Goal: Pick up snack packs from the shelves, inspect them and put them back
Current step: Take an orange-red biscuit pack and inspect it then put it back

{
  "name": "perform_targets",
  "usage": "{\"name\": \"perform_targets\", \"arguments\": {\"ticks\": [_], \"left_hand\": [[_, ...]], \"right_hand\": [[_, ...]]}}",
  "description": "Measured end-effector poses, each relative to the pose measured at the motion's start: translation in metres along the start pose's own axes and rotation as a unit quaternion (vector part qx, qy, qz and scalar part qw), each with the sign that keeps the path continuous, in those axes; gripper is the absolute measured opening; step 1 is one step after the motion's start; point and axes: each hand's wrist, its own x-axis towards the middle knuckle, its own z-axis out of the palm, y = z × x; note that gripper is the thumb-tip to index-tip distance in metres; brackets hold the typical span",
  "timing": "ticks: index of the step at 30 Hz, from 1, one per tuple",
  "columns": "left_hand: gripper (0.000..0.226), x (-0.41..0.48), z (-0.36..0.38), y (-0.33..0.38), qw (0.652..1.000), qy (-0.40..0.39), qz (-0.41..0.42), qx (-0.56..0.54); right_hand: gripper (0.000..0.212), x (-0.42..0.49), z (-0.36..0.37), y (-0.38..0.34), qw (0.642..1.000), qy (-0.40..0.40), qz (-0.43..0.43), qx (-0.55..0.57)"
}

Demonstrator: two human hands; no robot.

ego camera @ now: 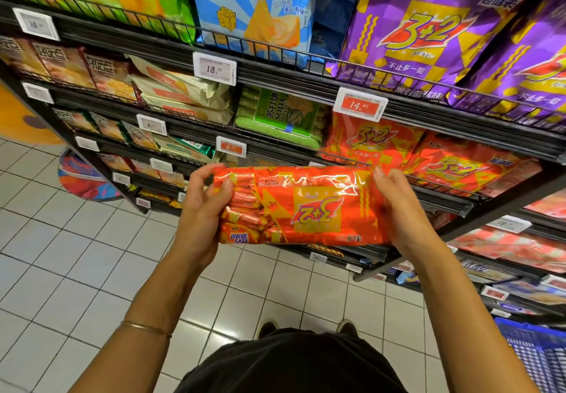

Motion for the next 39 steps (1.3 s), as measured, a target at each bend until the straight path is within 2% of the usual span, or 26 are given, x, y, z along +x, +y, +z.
{"name": "perform_targets", "arguments": {"ticks": [4,9,11,13,17,20,25,28,31,37,39], "left_hand": [[0.044,-0.004,0.008,0.001,1.000,-0.003,0.023,0.006],[0.058,-0.009,0.012,0.001,0.999,0.009,0.047,0.000],[0.053,-0.011,0.013,0.004,0.998,-0.004,0.061,-0.008],[0.037,-0.010,0.013,0.006,0.998,-0.007,0.061,-0.008],[0.023,-0.008,0.008,0.008,0.995,0.036,0.078,0.058],[0.015,-0.009,0.006,0.006,0.990,0.058,0.093,0.084],[0.021,-0.009,0.008,0.006,0.977,0.143,0.121,0.098],[0.020,-0.007,0.011,0.006,0.973,0.161,0.124,0.110],[0.017,-0.004,0.015,0.005,0.970,0.165,0.128,0.123],[0.012,-0.001,0.013,0.009,0.979,0.153,0.080,0.106],[0.022,-0.003,0.011,0.014,0.988,0.119,0.054,0.087]], "right_hand": [[0.065,-0.002,0.004,0.009,0.998,0.045,0.023,0.035],[0.038,-0.008,0.005,0.014,0.995,0.073,0.004,0.071],[0.044,-0.010,0.005,0.013,0.993,0.080,-0.010,0.089],[0.047,-0.010,0.005,0.012,0.991,0.086,-0.020,0.098],[0.053,-0.012,0.003,0.012,0.992,0.088,-0.020,0.089],[0.050,-0.012,0.002,0.015,0.992,0.085,-0.013,0.090],[0.047,-0.012,0.003,0.019,0.992,0.084,-0.007,0.088],[0.044,-0.013,0.002,0.021,0.992,0.088,-0.006,0.095],[0.041,-0.013,-0.001,0.023,0.990,0.091,-0.001,0.104],[0.041,-0.014,-0.001,0.025,0.987,0.102,0.018,0.119],[0.044,-0.014,-0.002,0.025,0.985,0.108,0.015,0.133]]}}
